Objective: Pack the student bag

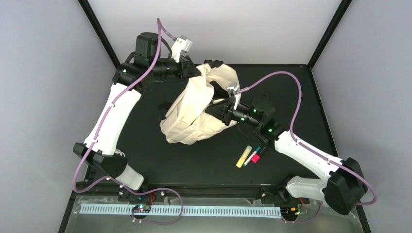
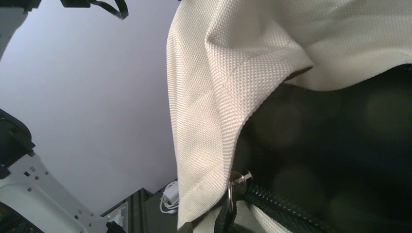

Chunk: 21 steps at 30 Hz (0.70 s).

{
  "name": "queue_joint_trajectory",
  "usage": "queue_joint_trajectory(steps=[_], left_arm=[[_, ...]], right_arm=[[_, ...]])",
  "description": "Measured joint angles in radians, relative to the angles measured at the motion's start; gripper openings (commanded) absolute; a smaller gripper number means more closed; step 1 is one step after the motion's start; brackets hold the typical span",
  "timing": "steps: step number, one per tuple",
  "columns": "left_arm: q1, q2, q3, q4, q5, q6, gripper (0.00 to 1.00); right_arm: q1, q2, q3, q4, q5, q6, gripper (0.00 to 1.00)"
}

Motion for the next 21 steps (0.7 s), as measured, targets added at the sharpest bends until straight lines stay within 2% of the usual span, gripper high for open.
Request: queue_joint_trajectory(steps=[2, 3, 11, 21], left_arm=[[0.000, 0.000, 0.000, 0.000, 0.002, 0.000, 0.01], [0.000, 0.000, 0.000, 0.000, 0.003, 0.000, 0.02], [0.010, 0.000, 0.011, -0.005, 0.014, -0.008, 0.01], [0.015, 0.025, 0.128, -0.068, 0.055, -0.055, 0.02]], right_arm=[[0.000, 0.008, 0.000, 0.008, 0.000, -0.002, 0.02], [0.000, 0.012, 0.000, 0.013, 0.001, 0.000, 0.01], [-0.001, 0.020, -0.009, 0.040, 0.007, -0.001, 0.01], [0.034, 0.083, -0.025, 0.116, 0.013, 0.005, 0.01]])
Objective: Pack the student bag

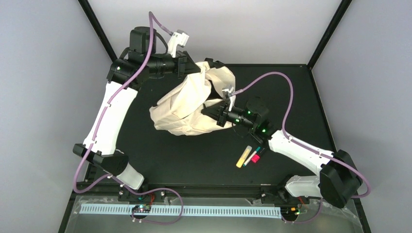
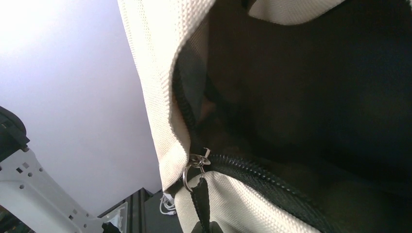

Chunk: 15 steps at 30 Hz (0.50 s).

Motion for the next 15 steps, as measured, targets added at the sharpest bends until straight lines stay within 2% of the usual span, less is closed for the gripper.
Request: queue_joint_trajectory(steps=[5, 10, 15], left_arm=[[0.001, -0.001, -0.022, 0.012, 0.012, 0.002, 0.02], [0.002, -0.016, -0.188, 0.134, 0.047, 0.007, 0.02], [-0.001, 0.014, -0.235, 0.168, 0.076, 0.112, 0.11]], right_arm=[[0.005, -0.006, 0.009, -0.037, 0.009, -0.008, 0.01], [0.006, -0.011, 0.047, -0.174, 0.041, -0.032, 0.01], [0.001, -0.011, 0.077, -0.277, 0.089, -0.064, 0.01]])
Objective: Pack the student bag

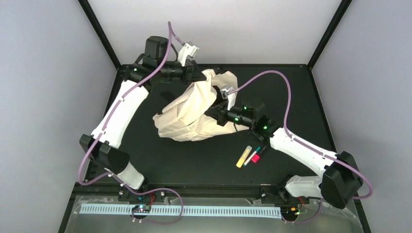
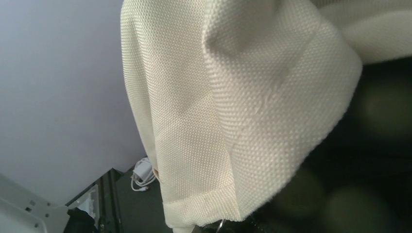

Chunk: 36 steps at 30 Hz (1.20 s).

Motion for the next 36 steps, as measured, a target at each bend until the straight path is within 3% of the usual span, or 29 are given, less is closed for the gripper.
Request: queue_joint_trajectory(steps=[2, 3, 5, 6, 7, 8, 13, 20, 25, 29, 31, 34, 36], left_arm=[[-0.002, 0.027, 0.016, -0.006, 0.000, 0.056, 0.20], [-0.002, 0.047, 0.024, -0.008, -0.002, 0.084, 0.32], [-0.002, 0.098, 0.043, -0.015, -0.015, 0.136, 0.65], [-0.002, 0.124, 0.050, -0.022, -0.023, 0.163, 0.75], [-0.002, 0.159, 0.069, -0.046, -0.037, 0.181, 0.91], [0.000, 0.193, 0.089, -0.069, -0.048, 0.200, 0.98], [0.015, 0.256, 0.130, -0.151, -0.087, 0.276, 0.99], [0.054, 0.048, 0.100, -0.066, -0.189, 0.375, 0.99], [0.119, -0.005, 0.270, -0.063, -0.199, 0.387, 0.99], [0.137, -0.004, 0.333, -0.145, -0.170, 0.454, 0.88], [0.090, -0.051, 0.253, -0.208, -0.133, 0.546, 0.80], [-0.049, -0.190, -0.006, -0.336, -0.080, 0.689, 0.66], [-0.108, -0.250, -0.131, -0.421, -0.049, 0.745, 0.69]], right_arm=[[-0.008, 0.003, 0.002, -0.020, 0.003, -0.006, 0.01], [-0.013, 0.007, 0.001, -0.024, 0.005, -0.006, 0.01], [-0.024, 0.018, -0.011, -0.017, 0.005, 0.003, 0.01], [-0.029, 0.027, -0.022, -0.015, 0.005, 0.010, 0.01], [-0.032, 0.037, -0.028, -0.016, 0.005, 0.014, 0.01], [-0.036, 0.053, -0.030, -0.023, 0.005, 0.016, 0.01], [-0.036, 0.098, -0.029, -0.033, 0.005, 0.034, 0.01], [-0.043, 0.105, -0.016, 0.015, 0.001, 0.078, 0.01], [-0.061, 0.119, -0.016, 0.023, -0.010, 0.095, 0.01], [-0.064, 0.152, 0.000, 0.022, -0.022, 0.095, 0.01], [-0.063, 0.167, 0.019, 0.021, -0.025, 0.095, 0.01], [-0.063, 0.198, 0.062, 0.019, -0.031, 0.096, 0.01], [-0.064, 0.229, 0.099, 0.020, -0.035, 0.104, 0.01]])
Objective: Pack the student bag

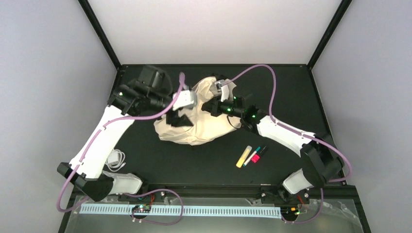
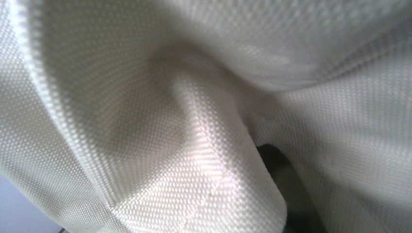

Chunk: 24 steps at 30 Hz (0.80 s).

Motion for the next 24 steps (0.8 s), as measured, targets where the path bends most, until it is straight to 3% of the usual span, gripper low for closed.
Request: queue_joint_trajectory(steps=[2, 4, 9, 18, 21, 24], left_arm=[[-0.011, -0.051, -0.138, -0.030, -0.002, 0.037, 0.89], [-0.018, -0.076, -0.263, -0.023, -0.050, 0.037, 0.98], [-0.026, -0.035, -0.381, 0.084, -0.293, -0.016, 0.99], [-0.027, 0.000, -0.546, 0.474, -0.599, -0.088, 0.98], [-0.023, 0.008, -0.562, 0.531, -0.665, -0.089, 0.91], [-0.012, 0.009, -0.501, 0.485, -0.625, -0.058, 0.83]], right_arm=[[0.000, 0.031, 0.034, 0.002, -0.004, 0.014, 0.01], [-0.001, 0.062, 0.068, 0.004, -0.008, 0.027, 0.01], [-0.001, 0.108, 0.118, 0.023, -0.013, 0.055, 0.01], [-0.006, 0.136, 0.170, 0.018, -0.014, 0.060, 0.01], [-0.006, 0.135, 0.170, 0.001, -0.017, 0.045, 0.01], [-0.007, 0.132, 0.170, -0.022, -0.022, 0.023, 0.01]])
